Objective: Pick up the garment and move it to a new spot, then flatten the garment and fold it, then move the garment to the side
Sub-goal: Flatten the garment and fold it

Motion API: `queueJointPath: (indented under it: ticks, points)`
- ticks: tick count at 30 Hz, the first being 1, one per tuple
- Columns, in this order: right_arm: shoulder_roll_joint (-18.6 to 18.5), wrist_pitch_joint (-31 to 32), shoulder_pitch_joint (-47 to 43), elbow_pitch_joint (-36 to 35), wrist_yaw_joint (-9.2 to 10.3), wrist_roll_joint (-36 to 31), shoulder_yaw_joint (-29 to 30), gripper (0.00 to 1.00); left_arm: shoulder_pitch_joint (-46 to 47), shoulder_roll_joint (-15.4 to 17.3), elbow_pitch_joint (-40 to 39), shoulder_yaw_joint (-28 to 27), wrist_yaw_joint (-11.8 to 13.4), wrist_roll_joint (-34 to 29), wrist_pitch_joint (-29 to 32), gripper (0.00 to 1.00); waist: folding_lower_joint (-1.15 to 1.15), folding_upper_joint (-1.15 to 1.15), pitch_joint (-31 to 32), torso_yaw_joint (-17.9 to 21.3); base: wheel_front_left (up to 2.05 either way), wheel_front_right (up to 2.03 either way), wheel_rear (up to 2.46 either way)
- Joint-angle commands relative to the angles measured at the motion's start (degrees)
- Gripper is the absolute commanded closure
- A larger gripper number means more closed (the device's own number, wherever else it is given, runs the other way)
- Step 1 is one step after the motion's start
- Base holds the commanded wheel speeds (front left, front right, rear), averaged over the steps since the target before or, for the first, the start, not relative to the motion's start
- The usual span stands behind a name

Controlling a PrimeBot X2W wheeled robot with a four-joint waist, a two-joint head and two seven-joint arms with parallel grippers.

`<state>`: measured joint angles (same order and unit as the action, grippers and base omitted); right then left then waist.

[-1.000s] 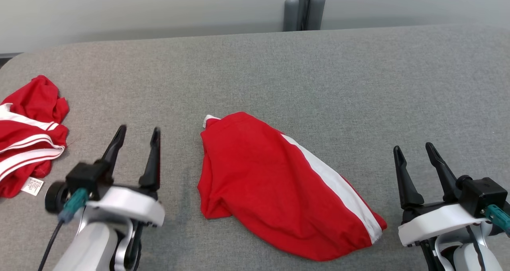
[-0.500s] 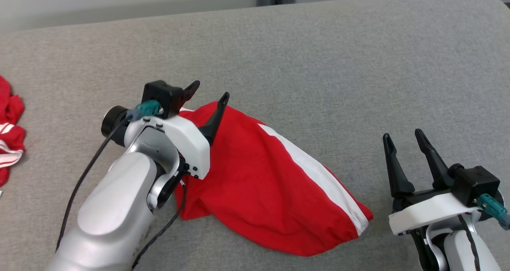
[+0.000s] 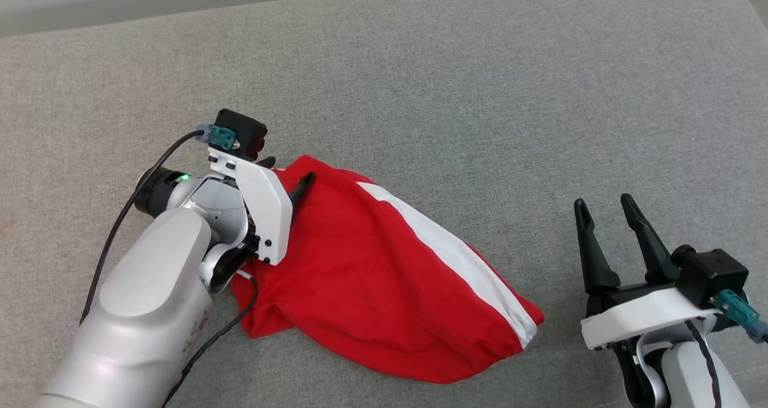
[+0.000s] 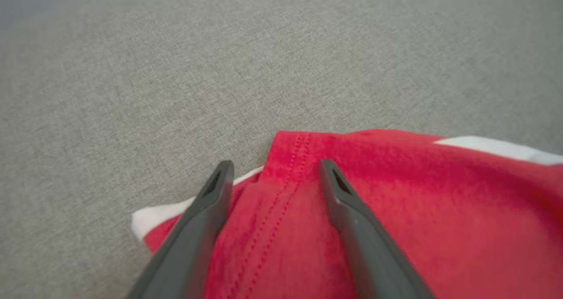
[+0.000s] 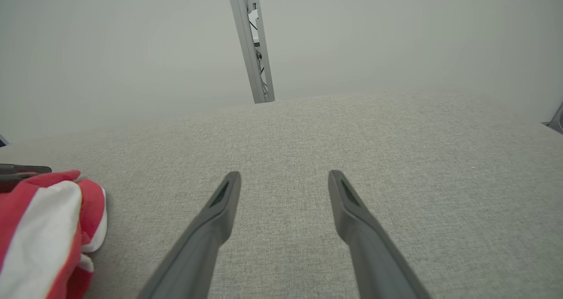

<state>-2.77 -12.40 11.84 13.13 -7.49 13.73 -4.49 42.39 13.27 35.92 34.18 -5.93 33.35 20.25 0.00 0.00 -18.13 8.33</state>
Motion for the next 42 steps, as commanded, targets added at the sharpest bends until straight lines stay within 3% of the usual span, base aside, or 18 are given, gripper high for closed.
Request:
queueJointPath:
  ticks: [1,3,5,6,10,13,19,31,42]
  points:
    - [-0.3,-0.6,0.6,0.3,-0.01,0.3,0.1,0.0,0.8,0.3,0.3,0.4,-0.3,0.4,0.6,0.0,0.0,0.0,0.1,0.0,0.0,0.0,0.0]
    - [-0.3,-0.8,0.8,0.7,-0.01,0.5,-0.1,0.0,0.4,0.0,0.7,1.0,-0.8,1.8,2.5,0.04,0.0,0.0,0.2,-0.1,0.0,0.0,0.0]
    - [-0.3,-1.0,0.9,1.1,-0.01,0.7,-0.2,0.0,0.3,0.3,0.5,1.7,-1.1,2.8,4.1,0.79,0.0,0.0,0.2,-0.1,0.0,0.0,0.0]
    - [-0.3,-1.2,0.9,1.2,-0.01,0.8,-0.3,0.0,0.2,0.4,0.6,2.1,-1.2,3.5,5.2,1.0,0.0,0.0,0.3,-0.1,0.0,0.0,0.0]
    - [-0.3,-1.4,1.5,1.5,-0.01,1.0,-0.4,0.0,0.2,1.3,-0.2,3.9,-1.5,4.1,7.3,1.0,0.0,0.0,0.4,0.1,0.0,0.0,0.0]
    - [-0.3,-1.5,1.5,1.6,-0.01,1.0,-0.3,0.0,0.9,1.6,-1.5,4.4,-1.5,3.3,5.1,1.0,0.0,0.0,0.4,0.2,0.0,0.0,0.0]
    - [-0.3,-1.8,1.6,1.9,-0.01,1.5,-0.5,0.0,3.0,0.3,-3.2,3.1,-0.6,2.0,-3.0,1.0,0.0,0.0,0.5,0.6,0.0,0.0,0.0]
    - [-0.3,-1.9,1.2,1.9,-0.01,2.1,-0.4,0.0,7.7,-2.1,-2.6,-2.3,3.9,0.7,-19.5,1.0,0.0,0.0,0.8,1.2,0.0,0.0,0.0]
    - [-0.3,-1.1,0.4,0.6,-0.01,2.1,1.0,0.0,-8.7,0.5,-8.2,-6.4,6.8,2.9,-32.6,1.0,0.0,0.0,0.2,-2.5,0.0,0.0,0.0]
